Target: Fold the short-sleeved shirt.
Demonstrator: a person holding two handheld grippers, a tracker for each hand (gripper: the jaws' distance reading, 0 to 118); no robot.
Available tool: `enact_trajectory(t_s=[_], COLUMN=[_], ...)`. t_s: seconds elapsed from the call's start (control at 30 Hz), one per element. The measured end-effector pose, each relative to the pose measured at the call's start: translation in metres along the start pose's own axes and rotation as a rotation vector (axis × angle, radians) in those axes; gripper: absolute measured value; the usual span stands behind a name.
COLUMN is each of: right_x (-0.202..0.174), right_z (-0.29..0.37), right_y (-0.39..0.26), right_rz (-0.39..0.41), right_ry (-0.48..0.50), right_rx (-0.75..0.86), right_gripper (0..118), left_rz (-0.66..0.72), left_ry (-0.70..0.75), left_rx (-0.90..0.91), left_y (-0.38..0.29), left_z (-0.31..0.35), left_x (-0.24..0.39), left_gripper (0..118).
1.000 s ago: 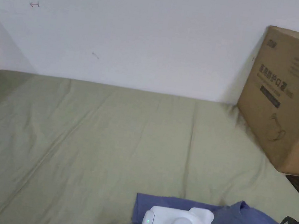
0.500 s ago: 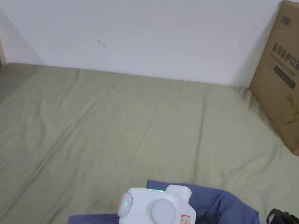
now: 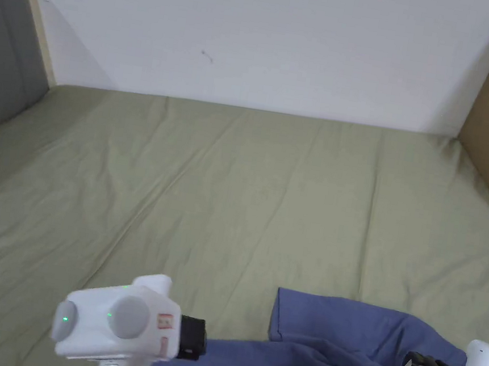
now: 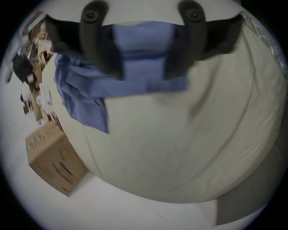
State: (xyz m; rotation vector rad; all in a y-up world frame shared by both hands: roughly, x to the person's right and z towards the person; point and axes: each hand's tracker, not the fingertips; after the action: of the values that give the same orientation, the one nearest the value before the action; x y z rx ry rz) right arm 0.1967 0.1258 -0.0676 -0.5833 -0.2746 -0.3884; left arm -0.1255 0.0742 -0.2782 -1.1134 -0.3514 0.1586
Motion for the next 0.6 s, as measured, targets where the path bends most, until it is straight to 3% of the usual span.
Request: enact_trajectory(t_s=[0.03,0.23,0.3,0.33,0.37,0.4,0.47,0.6], right_x=[-0.001,0.006,0.007,0.008,0.009,0.012,0.016,0.029], right_z=[-0.002,-0.019,-0.022,-0.023,-0.024,-0.025,-0.027,-0.038], right_y=[0.000,-0.003,-0.005,-0.005,-0.005,-0.006,-0.006,0.011], right_rz=[0.007,0.002,-0.006,-0.004,0.001,0.006,0.013,0.018], right_ry=[0.006,-0.006,-0.011,-0.015,-0.022,-0.029,-0.036,0.008], right_rx=[-0.001,-0.047,-0.062,-0.068,-0.075,-0.080,-0.089,-0.111], right_gripper=[0,0,0,0,0,0,0,0], left_rz=[0.013,-0.002,-0.109,-0.110,-0.105,-0.091,-0.077,-0.135], left_ry=[0.040,0.079,0.193,0.241,0.268,0.289,0.243,0.224], left_rx=[-0.028,-0.117,-0.118,-0.097,-0.070,-0.046,-0.009,-0.010], left_y=[0.005,0.010,0.003,-0.002,0.000,0.003,0.003,0.001], left_z=[-0.007,-0.055,-0.066,-0.060,-0.054,-0.046,-0.035,-0.022], left_x=[-0.009,-0.019,-0.007,0.003,0.009,0.013,0.019,0.027], left_gripper=[111,101,97,91,76,57,2,2])
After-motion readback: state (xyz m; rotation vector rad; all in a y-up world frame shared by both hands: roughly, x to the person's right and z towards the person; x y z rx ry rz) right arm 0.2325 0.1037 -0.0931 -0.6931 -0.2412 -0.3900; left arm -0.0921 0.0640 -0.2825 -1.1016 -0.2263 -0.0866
